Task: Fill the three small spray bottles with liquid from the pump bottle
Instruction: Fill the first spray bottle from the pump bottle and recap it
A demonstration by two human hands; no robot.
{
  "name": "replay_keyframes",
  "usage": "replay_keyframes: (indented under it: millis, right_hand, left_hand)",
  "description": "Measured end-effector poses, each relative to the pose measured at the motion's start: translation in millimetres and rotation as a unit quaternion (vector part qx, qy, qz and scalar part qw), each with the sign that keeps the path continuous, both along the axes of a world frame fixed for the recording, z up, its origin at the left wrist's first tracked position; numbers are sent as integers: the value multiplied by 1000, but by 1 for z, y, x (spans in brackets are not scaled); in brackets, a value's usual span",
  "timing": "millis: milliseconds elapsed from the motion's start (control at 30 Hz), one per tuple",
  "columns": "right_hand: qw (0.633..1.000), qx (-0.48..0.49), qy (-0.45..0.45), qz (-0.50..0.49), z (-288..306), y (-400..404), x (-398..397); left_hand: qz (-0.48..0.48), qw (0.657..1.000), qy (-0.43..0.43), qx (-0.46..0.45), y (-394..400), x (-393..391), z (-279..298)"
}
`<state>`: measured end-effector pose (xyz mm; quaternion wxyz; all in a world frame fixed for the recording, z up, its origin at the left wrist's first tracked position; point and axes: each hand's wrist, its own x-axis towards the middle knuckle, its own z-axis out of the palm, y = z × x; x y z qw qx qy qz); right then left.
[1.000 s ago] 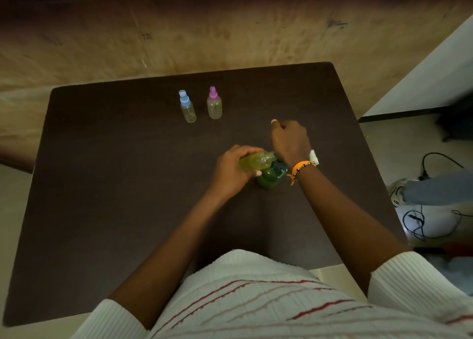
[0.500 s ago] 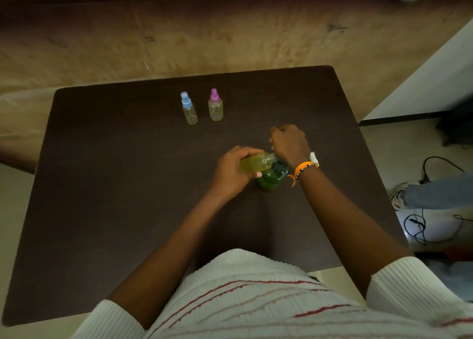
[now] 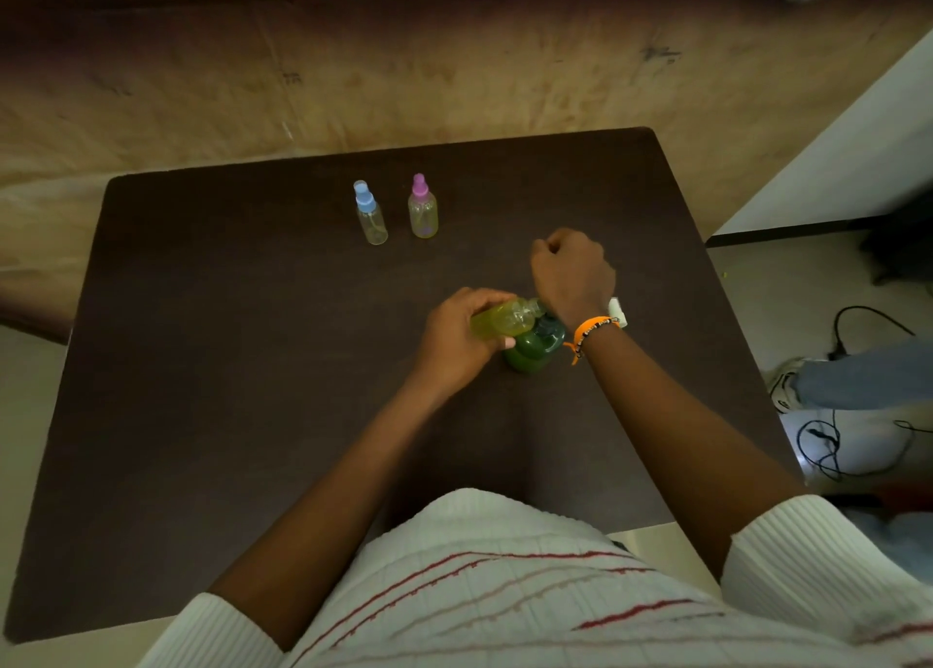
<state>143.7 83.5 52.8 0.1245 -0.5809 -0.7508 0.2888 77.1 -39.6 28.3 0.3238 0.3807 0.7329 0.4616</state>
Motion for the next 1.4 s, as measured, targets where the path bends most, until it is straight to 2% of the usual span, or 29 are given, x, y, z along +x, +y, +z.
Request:
replay_keyframes:
  millis: [467, 767, 933, 1167, 1400]
  right_hand:
    - [999, 10, 18, -36, -5, -5, 1]
    - [998, -65, -5, -26, 1, -2, 1]
    - [998, -27, 10, -49, -1, -5, 0]
    - [1000, -12, -4, -25, 1, -2, -3]
    - [995, -86, -55, 5, 0, 4, -4]
  left_hand:
    - [-4, 1000, -2, -5, -1, -1, -1]
    - [9, 1000, -14, 6, -2, 0, 1]
    - [3, 1000, -14, -3, -1, 0, 1]
    - [3, 1000, -16, -12, 2, -4, 4]
    - [5, 1000, -28, 6, 1, -3, 7]
